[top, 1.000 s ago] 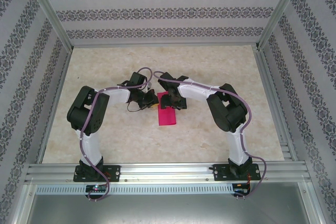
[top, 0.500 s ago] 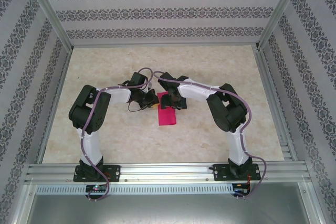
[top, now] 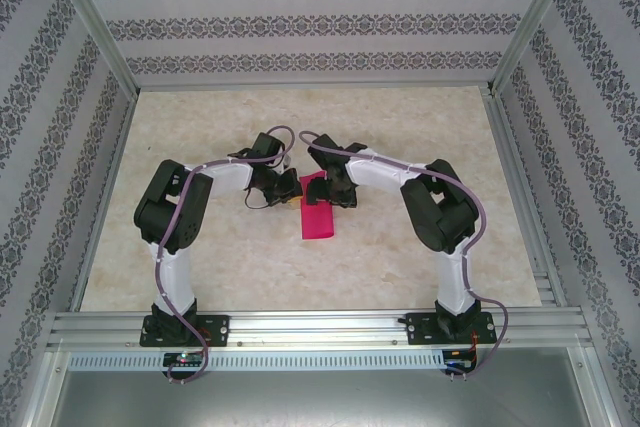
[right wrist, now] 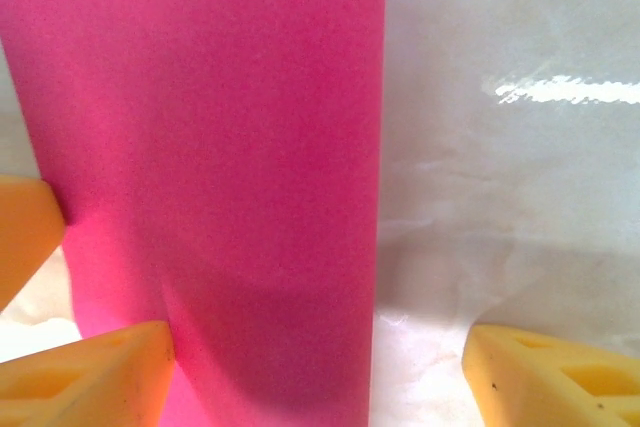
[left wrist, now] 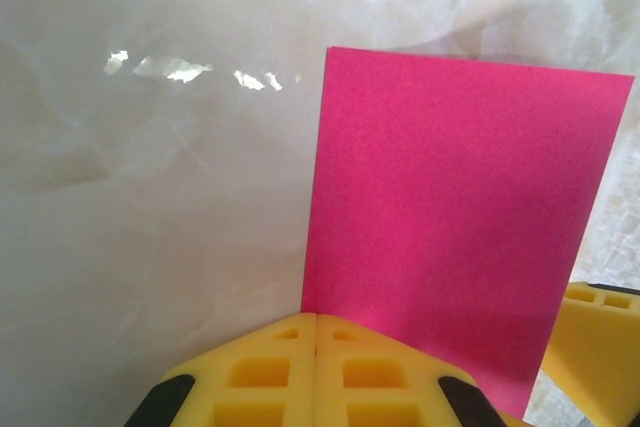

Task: Fold a paper plane with a square sheet of paper (pick it up from the middle)
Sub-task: Hold the square sheet of paper at the center of the table.

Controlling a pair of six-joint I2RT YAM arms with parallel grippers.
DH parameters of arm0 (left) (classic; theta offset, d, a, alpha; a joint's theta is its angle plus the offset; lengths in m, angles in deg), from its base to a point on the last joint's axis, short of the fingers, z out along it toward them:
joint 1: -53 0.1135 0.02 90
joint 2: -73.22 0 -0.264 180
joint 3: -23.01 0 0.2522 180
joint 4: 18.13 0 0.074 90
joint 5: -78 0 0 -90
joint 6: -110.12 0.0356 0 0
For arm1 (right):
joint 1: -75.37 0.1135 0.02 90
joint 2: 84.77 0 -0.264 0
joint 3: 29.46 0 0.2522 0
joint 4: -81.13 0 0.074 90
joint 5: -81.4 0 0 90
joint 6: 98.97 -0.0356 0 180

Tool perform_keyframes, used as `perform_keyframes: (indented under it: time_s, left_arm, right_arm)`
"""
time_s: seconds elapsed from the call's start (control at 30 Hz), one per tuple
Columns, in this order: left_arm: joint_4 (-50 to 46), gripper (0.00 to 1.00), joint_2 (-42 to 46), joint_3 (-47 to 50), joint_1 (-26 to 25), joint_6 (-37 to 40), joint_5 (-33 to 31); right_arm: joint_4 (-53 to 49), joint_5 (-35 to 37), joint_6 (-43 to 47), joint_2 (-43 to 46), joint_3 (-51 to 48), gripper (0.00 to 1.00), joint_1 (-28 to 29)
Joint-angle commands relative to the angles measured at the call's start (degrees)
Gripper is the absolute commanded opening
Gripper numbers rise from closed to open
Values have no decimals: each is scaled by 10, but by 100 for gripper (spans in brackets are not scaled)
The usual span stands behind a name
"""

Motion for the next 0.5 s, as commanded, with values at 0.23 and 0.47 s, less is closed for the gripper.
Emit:
perform_keyframes:
  time_s: [0.23, 0.47]
  left_arm:
    - [-78, 0, -36, -15, -15, 29, -72]
    - [-91, 0, -36, -17, -16, 29, -87]
  right_arm:
    - [85, -127, 15, 64, -44, 74, -24]
    - [73, -166, 38, 55, -56, 65, -44]
